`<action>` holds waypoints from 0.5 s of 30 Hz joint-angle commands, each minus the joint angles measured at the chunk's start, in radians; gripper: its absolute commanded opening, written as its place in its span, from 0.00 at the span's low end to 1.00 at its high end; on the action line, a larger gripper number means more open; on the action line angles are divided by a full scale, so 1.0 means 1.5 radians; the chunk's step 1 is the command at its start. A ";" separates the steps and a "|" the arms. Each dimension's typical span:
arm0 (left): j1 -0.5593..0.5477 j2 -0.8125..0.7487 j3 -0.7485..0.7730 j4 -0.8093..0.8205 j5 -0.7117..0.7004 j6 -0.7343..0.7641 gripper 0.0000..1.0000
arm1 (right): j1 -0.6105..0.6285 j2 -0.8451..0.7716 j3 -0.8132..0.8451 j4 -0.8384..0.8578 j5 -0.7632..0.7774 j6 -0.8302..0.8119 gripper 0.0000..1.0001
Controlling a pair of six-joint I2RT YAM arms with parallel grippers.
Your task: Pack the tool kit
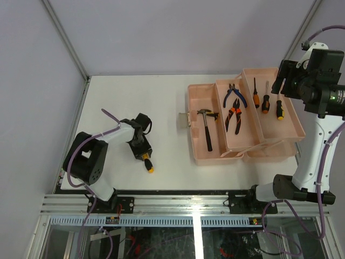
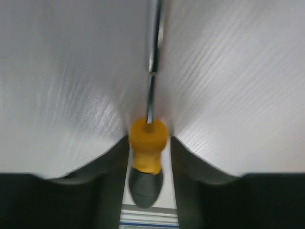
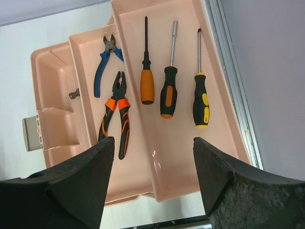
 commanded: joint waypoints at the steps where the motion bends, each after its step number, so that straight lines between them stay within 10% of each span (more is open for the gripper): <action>1: -0.008 0.010 -0.022 0.072 0.015 -0.008 0.23 | 0.001 -0.017 0.019 -0.006 0.016 -0.018 0.74; 3: -0.007 0.001 -0.010 0.077 0.015 0.004 0.01 | 0.001 -0.019 0.020 -0.009 0.013 -0.021 0.74; 10: 0.044 -0.083 0.235 0.151 0.169 0.126 0.00 | 0.001 0.006 0.016 0.037 -0.148 0.018 0.76; 15: 0.060 -0.079 0.463 0.229 0.409 0.273 0.00 | 0.003 0.007 -0.105 0.282 -0.417 0.160 0.77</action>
